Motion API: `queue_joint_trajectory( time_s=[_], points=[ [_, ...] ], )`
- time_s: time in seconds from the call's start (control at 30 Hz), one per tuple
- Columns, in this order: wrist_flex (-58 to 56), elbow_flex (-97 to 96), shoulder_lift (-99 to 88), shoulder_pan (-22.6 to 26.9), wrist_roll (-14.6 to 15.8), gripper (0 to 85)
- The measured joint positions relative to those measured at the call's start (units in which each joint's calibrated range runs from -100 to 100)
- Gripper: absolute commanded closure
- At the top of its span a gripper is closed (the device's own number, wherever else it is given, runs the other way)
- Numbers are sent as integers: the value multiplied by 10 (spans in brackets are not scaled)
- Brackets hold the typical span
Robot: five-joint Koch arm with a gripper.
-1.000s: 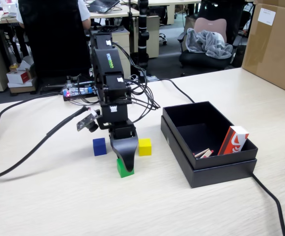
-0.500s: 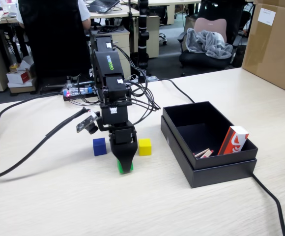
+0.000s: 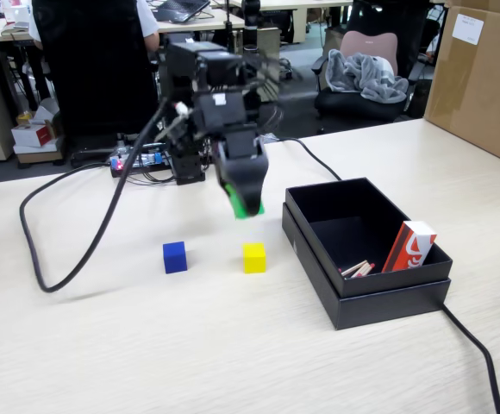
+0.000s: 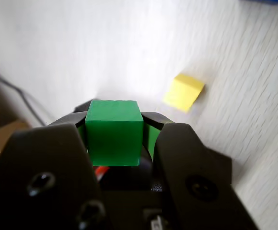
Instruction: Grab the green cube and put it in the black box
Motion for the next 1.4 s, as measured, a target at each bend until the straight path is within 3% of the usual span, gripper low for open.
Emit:
queue_joint_trajectory(
  time_s=[0.17, 0.37, 0.53, 0.73, 0.83, 1.03, 1.13, 1.37, 1.4],
  points=[
    [0, 0, -87, 51, 11, 846],
    [0, 6, -28, 116, 28, 846],
    [0, 53, 79, 129, 48, 845],
    [0, 92, 234, 130, 48, 842],
    [0, 92, 252, 132, 53, 717],
    [0, 67, 282, 136, 57, 714],
    [0, 67, 298, 136, 61, 584],
    [1, 41, 309, 135, 62, 571],
    [1, 40, 309, 134, 62, 524]
  ],
)
